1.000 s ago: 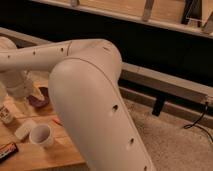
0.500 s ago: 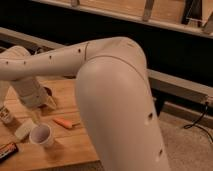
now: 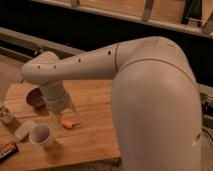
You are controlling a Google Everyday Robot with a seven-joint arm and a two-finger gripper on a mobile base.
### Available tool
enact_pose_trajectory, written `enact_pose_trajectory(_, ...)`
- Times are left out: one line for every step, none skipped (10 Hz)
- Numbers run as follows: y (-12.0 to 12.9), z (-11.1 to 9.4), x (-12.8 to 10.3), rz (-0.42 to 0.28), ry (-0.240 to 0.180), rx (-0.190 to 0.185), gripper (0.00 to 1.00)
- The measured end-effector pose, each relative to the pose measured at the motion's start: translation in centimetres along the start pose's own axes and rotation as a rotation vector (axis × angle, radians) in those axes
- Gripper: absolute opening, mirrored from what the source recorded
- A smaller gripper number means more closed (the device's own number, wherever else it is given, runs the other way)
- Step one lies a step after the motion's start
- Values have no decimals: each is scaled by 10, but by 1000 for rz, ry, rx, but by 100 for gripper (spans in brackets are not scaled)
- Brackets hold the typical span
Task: Move the arm in a circular motion
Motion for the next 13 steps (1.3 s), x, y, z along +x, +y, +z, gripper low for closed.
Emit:
enact_pose_trajectory(-12, 5, 12, 58, 0, -2, 65)
enact_pose_trajectory(-26, 7, 21, 110, -5, 5, 65)
enact_pose_trajectory(-42, 9, 30, 173, -15, 15, 65)
enact_pose_trajectory(-56, 9, 36, 223, -25, 27, 65)
enact_pose_trajectory(-80, 8, 44, 307, -51, 50, 65)
enact_pose_trajectory(-92, 9, 48, 354, -62, 60, 65)
enact_pose_trajectory(-109, 10, 54, 421, -79, 73, 65)
enact_pose_trajectory(-129, 13, 60, 507, -96, 85, 65)
enact_pose_trajectory(-139, 14, 64, 546, -102, 91, 65)
enact_pose_trajectory(-160, 17, 69, 621, -116, 104, 65)
enact_pose_trajectory(-181, 16, 71, 688, -138, 115, 65)
enact_pose_trajectory(-197, 12, 68, 736, -162, 116, 65)
enact_pose_trajectory(-212, 10, 66, 774, -179, 118, 65)
